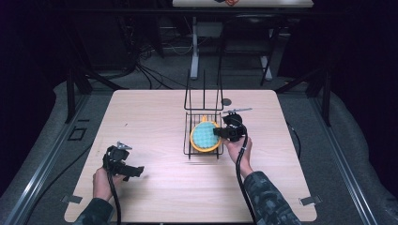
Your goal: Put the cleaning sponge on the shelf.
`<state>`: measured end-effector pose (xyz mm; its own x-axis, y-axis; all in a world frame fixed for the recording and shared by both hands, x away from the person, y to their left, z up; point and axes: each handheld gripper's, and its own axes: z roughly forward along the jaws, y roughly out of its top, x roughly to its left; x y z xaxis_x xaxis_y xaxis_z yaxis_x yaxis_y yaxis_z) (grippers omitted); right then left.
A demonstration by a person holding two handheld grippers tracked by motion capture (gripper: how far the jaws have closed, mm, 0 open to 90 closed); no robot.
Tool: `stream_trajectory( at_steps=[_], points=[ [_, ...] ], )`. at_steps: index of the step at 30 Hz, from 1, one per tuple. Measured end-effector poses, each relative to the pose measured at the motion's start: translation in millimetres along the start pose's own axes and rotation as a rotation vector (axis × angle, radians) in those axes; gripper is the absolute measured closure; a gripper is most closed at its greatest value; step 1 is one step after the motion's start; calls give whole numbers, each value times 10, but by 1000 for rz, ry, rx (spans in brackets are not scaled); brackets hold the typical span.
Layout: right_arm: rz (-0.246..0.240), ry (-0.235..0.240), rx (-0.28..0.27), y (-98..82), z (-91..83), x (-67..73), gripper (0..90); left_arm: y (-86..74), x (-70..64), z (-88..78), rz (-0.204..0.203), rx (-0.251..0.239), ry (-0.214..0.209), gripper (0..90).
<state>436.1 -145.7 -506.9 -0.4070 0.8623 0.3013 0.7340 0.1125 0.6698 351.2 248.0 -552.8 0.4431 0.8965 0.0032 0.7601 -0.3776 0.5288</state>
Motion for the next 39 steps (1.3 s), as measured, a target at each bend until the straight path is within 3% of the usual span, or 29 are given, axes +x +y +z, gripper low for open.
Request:
stream_trajectory(
  at_steps=[11, 27, 39],
  points=[
    [19, -18, 2, -43, 67, -23, 848, 3, 1, -4, 0, 0, 0, 16],
    [9, -29, 7, -47, 135, 19, 820, -3, 21, -7, -8, -3, 3, 16],
    [1, 14, -4, -38, -18, -37, 621, -3, 20, -12, -9, -2, 3, 15]
  ],
)
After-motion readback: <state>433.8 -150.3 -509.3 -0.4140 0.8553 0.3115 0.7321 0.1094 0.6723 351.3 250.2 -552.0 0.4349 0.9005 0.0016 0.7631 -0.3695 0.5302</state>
